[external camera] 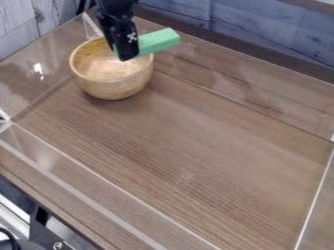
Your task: Put green stick into wooden bowl
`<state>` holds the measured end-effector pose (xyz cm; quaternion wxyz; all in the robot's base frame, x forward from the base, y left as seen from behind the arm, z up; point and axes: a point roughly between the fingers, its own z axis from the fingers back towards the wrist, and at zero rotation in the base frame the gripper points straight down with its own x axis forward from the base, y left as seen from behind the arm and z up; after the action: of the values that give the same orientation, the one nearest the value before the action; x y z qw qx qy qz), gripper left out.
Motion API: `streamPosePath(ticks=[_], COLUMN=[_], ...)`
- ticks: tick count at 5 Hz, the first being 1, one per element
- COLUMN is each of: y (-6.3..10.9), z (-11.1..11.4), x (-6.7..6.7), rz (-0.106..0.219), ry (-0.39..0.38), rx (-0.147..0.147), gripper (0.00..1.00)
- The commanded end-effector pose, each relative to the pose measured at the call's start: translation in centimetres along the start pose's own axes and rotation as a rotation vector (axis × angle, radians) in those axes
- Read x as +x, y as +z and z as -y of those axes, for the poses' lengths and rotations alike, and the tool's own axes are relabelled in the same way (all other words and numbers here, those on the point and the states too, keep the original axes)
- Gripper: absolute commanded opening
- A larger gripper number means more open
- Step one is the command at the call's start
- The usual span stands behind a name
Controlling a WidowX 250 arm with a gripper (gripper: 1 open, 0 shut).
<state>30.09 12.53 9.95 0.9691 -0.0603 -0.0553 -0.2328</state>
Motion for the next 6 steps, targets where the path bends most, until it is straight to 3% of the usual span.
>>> streamPosePath(ticks=[1,2,5,6], y=[2.6,3.4,3.4,2.9], z=[-1.1,-1.1,-2.3,-1.4], x=[-0.2,-0.6,0.1,1.1], rz=[0.037,0.04,0.04,0.04], ry=[0.048,0.102,0.119,0.159], rx=[0.062,0.071,0.072,0.075], gripper=[0.0,0.0,0.0,0.0])
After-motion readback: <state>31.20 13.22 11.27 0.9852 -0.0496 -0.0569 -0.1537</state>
